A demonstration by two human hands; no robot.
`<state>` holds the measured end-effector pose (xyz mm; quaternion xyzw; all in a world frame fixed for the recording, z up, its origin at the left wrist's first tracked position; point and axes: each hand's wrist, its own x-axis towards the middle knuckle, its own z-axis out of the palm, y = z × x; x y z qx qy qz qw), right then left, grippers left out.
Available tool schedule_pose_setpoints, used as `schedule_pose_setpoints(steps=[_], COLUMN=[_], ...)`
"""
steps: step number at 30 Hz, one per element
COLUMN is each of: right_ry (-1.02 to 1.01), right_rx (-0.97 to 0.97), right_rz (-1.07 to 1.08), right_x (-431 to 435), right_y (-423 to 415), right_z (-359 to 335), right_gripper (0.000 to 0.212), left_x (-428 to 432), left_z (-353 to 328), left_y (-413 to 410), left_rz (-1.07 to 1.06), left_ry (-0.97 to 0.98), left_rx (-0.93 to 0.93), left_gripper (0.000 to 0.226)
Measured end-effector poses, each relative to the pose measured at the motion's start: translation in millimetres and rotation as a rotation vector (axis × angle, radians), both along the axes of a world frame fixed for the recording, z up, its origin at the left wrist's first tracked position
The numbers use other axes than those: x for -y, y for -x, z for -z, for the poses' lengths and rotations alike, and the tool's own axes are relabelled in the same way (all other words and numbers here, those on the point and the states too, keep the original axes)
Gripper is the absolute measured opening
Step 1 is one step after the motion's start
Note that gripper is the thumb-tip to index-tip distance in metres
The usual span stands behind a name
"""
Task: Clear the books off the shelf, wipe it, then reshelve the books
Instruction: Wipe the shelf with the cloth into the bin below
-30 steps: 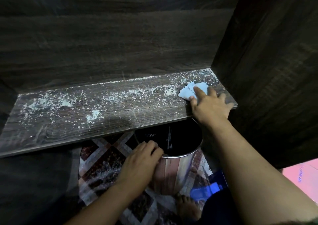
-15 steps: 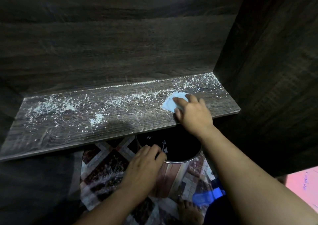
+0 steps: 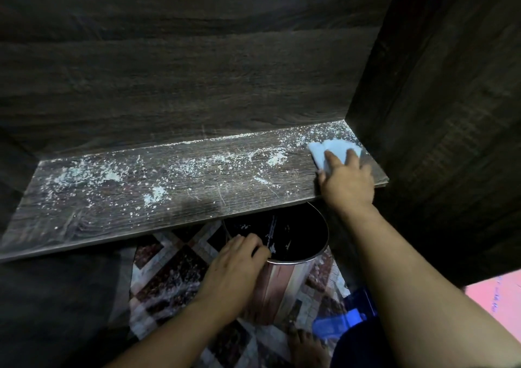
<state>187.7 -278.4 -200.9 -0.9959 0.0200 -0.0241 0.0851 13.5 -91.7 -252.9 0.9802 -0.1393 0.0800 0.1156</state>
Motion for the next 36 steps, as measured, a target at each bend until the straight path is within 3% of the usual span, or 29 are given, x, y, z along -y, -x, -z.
schedule_pose_setpoints(steps=[6, 10, 13, 17, 24, 28, 31, 34, 36], right_ry=[-0.073, -0.207, -0.175, -0.106, -0.127, -0.304, -0.248, -0.082, -0.020], right_rx=[0.052, 0.261, 0.233, 0.089, 0.087, 0.266, 0.284, 0.093, 0.091], right_rz=[-0.264, -0.025, 0.116, 0.070, -0.222, -0.047, 0.105, 0.074, 0.008], right_x=[-25, 3, 29, 23, -30, -22, 6, 27, 23], right_y=[15, -1, -12, -11, 8, 0, -22, -33, -27], right_z=[-4, -6, 2, 14, 8, -4, -12, -3, 7], right_gripper=[0.053, 0.053, 0.052, 0.051, 0.050, 0.049, 0.053, 0.053, 0.053], left_x=[2, 0, -1, -4, -2, -3, -3, -2, -3], left_z=[-3, -1, -3, -2, -1, -2, -4, -6, -7], left_y=[-4, -5, -4, -4, -5, -7, -8, -8, -7], left_rz=[0.005, 0.000, -0.005, -0.005, -0.019, -0.005, 0.007, 0.016, 0.018], left_ry=[0.016, 0.030, 0.040, 0.052, 0.027, 0.042, 0.061, 0.072, 0.067], left_rx=[-0.013, -0.024, -0.029, -0.026, -0.059, -0.041, -0.016, 0.011, 0.021], left_gripper=[0.043, 0.045, 0.043, 0.040, 0.041, 0.039, 0.039, 0.036, 0.035])
